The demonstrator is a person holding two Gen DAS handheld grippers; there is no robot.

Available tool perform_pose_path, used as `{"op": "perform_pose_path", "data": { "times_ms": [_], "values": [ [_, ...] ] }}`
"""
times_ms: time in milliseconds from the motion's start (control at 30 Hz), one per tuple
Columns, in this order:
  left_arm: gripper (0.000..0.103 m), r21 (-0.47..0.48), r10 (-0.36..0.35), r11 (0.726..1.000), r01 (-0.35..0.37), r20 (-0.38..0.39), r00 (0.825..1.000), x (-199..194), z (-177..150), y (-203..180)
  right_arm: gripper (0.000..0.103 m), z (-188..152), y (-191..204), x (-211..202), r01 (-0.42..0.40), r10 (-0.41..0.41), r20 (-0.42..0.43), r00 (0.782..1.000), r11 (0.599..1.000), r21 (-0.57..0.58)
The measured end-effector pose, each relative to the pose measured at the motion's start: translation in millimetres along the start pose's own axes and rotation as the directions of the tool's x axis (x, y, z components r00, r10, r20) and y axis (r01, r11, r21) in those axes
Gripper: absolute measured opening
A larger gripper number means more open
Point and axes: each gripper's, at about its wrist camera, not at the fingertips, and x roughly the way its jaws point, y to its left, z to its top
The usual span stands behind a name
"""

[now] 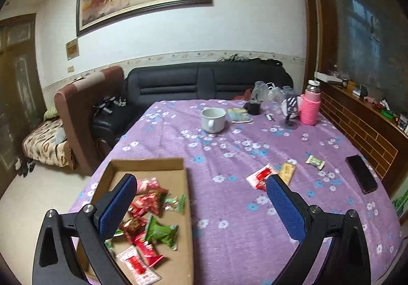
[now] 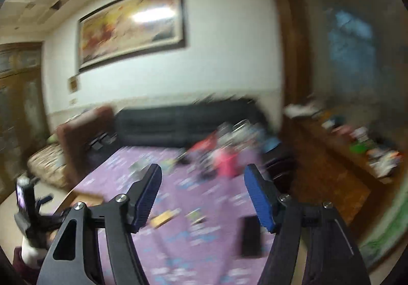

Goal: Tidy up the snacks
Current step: 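Move both open tools back over the remaining snacks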

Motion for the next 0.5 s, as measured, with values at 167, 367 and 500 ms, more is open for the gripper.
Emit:
{"op": "perform_pose_path", "data": {
  "times_ms": [167, 367, 500],
  "values": [
    [0.102, 0.029, -0.043, 0.999, 0.043, -0.012, 0.999, 12, 7, -22, 0.080, 58, -45, -55, 0.228, -0.224, 0.100, 0.969, 0.973, -0.024],
    [0.102, -0.015, -0.124, 0.992, 0.123, -0.132, 0.983, 47, -5, -32, 0.086, 41, -53, -10, 0.213, -0.212, 0.031, 0.977, 0.976, -0.039],
    [0.102, -0.055, -0.174, 0.985, 0.166, -0.249, 0.953, 78, -28, -39, 0.086, -23, -28, 73, 0.134, -0.146, -0.167, 0.975, 0.988, -0.082]
  ]
}}
